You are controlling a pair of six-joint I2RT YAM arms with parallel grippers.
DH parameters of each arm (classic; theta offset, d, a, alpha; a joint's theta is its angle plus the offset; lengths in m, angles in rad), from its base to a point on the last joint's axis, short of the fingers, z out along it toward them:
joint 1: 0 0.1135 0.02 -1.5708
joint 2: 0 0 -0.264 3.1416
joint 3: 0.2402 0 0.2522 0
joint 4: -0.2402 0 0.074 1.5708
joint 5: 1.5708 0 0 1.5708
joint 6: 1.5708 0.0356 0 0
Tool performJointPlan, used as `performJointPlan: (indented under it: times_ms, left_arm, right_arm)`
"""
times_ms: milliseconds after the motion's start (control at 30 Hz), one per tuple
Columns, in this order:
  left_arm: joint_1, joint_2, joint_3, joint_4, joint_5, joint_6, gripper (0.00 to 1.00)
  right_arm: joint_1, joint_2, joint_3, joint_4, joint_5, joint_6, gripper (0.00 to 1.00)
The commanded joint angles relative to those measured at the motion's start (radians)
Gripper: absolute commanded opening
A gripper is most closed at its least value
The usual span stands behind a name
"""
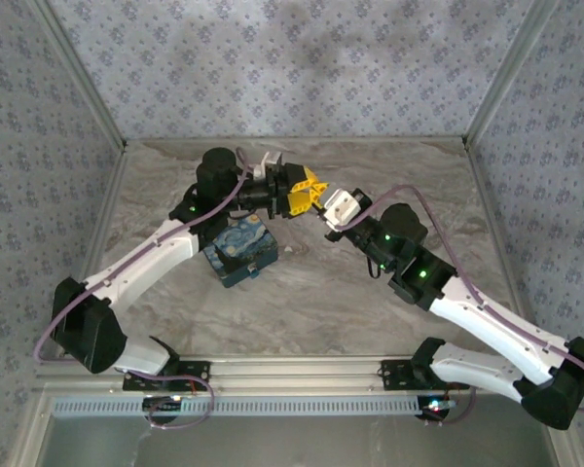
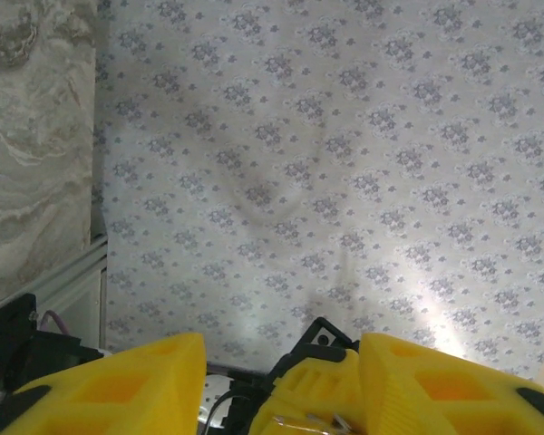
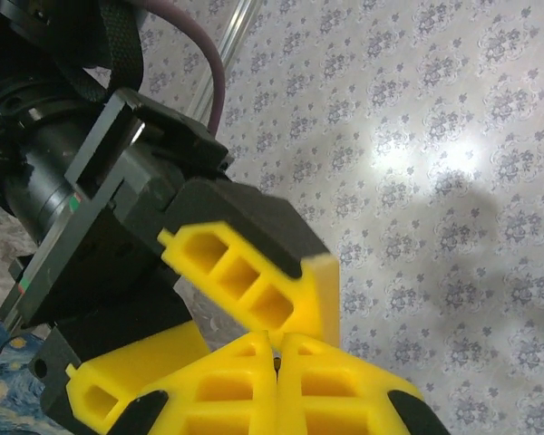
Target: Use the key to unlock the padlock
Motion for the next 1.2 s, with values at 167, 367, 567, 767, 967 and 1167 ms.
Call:
performJointPlan:
  times_ms: [167,367,567,767,967,1167]
  left_arm:
    - [-0.002,-0.004,0.034,0.067,0.026,-0.033,0.28]
    - [0.002,-0.001,0.027,0.078,0.025,-0.038,0.12]
    - [0.007,-0.002,0.020,0.086,0.020,-0.041,0.00]
    - [0.024,-0.012,0.003,0.063,0.004,0.008,0.00]
    - [0.048,-0.044,0.088,-0.264,-0.053,0.312,0.00]
    - [0.018,-0.050,0.229,-0.621,-0.219,0.717,0.00]
  right_arm:
    - [0.030,0.003,-0.016,0.018,0.026,-0.088,0.00]
    - [0.037,-0.012,-0.038,0.007,0.030,-0.104,0.00]
    - [0.045,-0.026,-0.029,-0.066,0.010,-0.127,0.00]
    - [0.049,-0.046,-0.017,-0.120,0.021,-0.058,0.31]
    - [0.027,-0.108,-0.005,-0.225,0.035,0.178,0.47]
    - [-0.081,-0.118,0.056,-0.390,0.002,0.706,0.60]
